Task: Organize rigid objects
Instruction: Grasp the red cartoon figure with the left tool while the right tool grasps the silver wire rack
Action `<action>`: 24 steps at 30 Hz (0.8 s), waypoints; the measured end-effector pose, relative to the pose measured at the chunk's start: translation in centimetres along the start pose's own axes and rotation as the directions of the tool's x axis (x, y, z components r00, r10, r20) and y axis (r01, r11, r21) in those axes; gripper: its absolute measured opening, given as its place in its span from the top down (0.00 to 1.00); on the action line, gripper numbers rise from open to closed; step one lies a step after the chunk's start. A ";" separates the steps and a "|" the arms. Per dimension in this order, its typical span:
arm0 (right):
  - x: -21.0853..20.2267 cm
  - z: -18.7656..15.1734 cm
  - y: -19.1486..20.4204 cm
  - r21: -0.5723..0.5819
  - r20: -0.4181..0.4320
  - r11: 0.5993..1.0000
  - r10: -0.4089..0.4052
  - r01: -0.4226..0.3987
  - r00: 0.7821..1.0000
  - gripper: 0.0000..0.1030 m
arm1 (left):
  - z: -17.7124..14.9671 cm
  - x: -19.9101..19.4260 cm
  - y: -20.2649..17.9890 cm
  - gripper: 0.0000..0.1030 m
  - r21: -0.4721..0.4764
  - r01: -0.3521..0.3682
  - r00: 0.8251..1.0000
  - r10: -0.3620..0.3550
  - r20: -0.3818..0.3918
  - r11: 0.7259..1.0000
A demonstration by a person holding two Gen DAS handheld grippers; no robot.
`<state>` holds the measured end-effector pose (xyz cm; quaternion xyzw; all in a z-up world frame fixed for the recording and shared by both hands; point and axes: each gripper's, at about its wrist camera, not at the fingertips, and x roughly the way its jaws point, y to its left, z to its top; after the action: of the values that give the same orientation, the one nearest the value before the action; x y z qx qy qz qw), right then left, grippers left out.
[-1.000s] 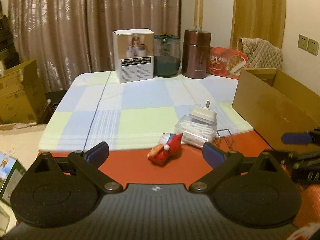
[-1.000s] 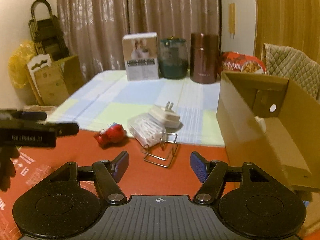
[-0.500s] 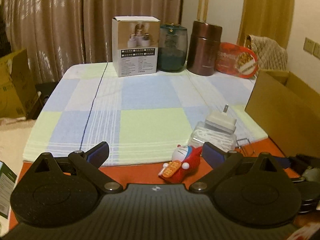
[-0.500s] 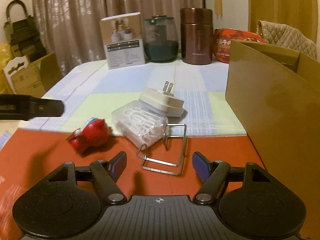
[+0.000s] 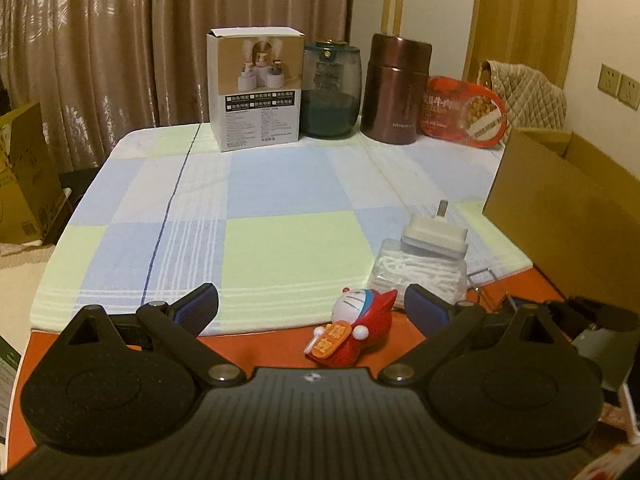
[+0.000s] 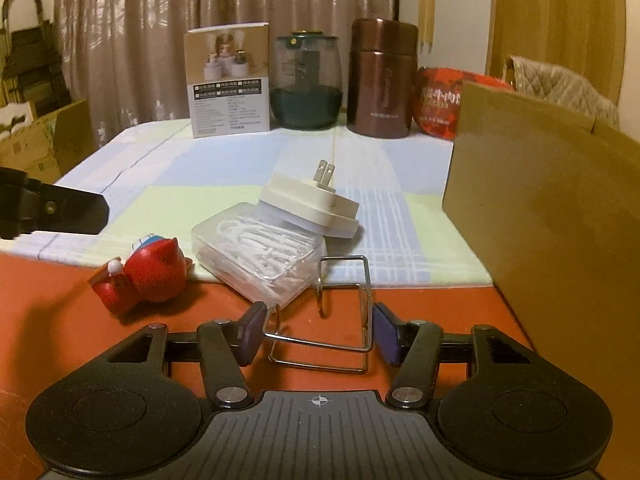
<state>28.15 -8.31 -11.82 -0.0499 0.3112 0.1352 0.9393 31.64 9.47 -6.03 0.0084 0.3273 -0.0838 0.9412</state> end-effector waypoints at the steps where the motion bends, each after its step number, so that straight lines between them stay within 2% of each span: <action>1: -0.1 0.0 -0.1 0.001 -0.001 1.000 -0.003 0.003 1.000 0.50 | -0.1 0.2 0.0 0.05 0.008 0.004 1.000 -0.004 -0.004 1.000; 13: -2.5 0.5 -1.7 0.015 0.020 1.000 -0.025 0.025 0.999 0.50 | -1.1 1.9 -1.8 0.09 0.135 0.077 0.997 -0.075 -0.021 0.988; 19: -3.0 1.0 -2.4 0.038 0.019 0.999 -0.029 0.028 0.999 0.50 | -1.2 3.5 -2.4 0.21 0.135 0.114 0.993 -0.109 -0.047 0.984; 21: -2.9 1.0 -2.5 0.039 0.012 0.999 -0.030 0.029 0.999 0.50 | -1.3 4.1 -2.5 0.28 0.147 0.116 0.993 -0.109 -0.054 0.982; 24: -2.8 1.0 -2.6 0.040 0.005 0.999 -0.030 0.029 1.000 0.50 | -1.5 5.1 -2.7 0.33 0.167 0.117 0.992 -0.107 -0.068 0.979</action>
<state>27.27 -11.21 -9.34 -0.0353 0.3103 0.1152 0.9430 34.21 6.15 -10.20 0.0730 0.3461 -0.1640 0.9209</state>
